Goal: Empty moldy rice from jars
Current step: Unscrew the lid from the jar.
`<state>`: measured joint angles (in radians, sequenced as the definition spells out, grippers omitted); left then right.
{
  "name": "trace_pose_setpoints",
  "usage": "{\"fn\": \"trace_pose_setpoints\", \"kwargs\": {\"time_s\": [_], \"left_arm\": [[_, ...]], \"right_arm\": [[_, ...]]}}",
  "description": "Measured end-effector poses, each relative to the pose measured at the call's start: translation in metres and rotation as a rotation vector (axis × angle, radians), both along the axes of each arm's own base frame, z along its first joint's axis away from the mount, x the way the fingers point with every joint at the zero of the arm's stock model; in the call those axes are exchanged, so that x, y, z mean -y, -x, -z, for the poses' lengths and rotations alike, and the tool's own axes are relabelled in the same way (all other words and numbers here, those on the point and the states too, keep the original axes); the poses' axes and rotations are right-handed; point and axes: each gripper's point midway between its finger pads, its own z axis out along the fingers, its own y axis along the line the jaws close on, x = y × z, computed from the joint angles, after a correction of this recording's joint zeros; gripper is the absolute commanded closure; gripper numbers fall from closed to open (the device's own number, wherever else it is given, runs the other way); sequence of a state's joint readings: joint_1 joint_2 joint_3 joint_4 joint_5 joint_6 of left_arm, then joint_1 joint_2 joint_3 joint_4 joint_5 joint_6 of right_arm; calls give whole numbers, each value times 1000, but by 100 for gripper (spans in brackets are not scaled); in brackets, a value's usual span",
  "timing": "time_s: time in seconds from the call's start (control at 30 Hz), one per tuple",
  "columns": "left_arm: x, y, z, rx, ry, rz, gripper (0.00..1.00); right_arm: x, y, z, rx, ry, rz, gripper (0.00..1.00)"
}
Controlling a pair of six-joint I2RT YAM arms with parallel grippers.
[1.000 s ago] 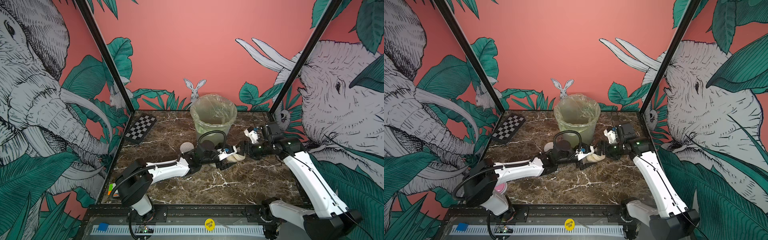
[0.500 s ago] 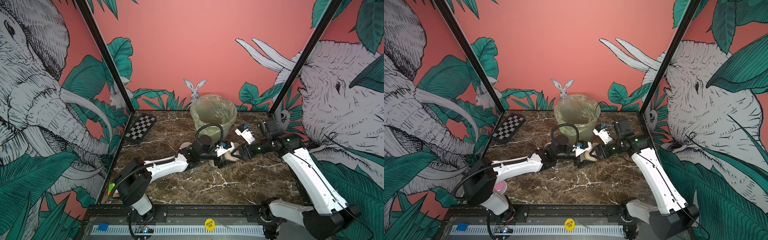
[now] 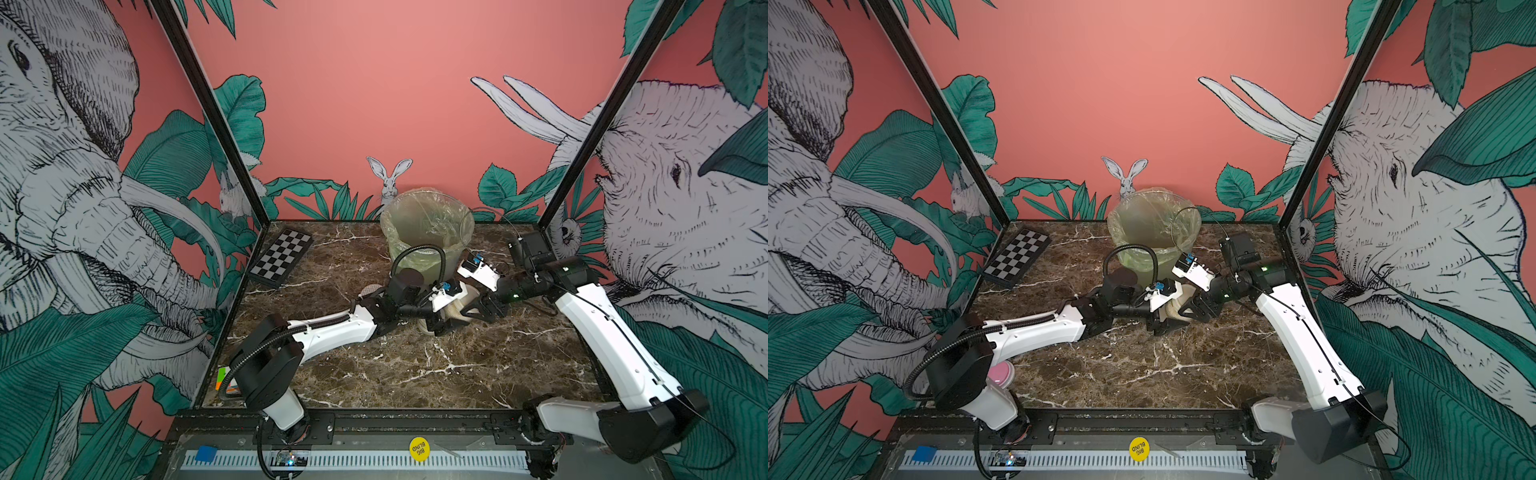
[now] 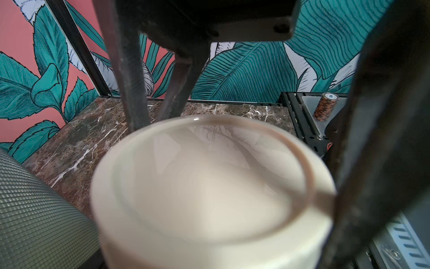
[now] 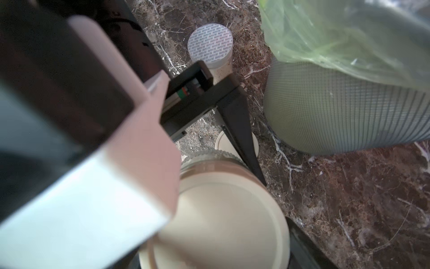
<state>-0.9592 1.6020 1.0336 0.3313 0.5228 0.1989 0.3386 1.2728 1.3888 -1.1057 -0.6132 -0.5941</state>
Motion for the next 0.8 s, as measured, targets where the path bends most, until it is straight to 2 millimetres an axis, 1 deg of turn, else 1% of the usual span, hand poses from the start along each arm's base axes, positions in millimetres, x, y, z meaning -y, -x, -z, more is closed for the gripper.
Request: {"fn": "trace_pose_setpoints", "kwargs": {"time_s": [0.2, 0.27, 0.43, 0.53, 0.63, 0.8], "left_arm": [[0, -3, -1, 1, 3, -15, 100], [0, -3, -2, 4, 6, -16, 100], [1, -4, -3, 12, 12, -20, 100], [1, -4, -5, 16, 20, -19, 100], [2, -4, -8, 23, 30, -17, 100], [6, 3, -11, 30, 41, -4, 100]], "right_arm": [[-1, -2, -1, 34, 0, -49, 44], [-1, -2, -2, 41, -1, -55, 35], [0, -3, -5, 74, -12, -58, 21], [0, -3, -7, 107, -30, -57, 17], [0, -5, -11, 135, -47, -55, 15], [-6, -7, -18, 148, -89, -66, 12]]}}
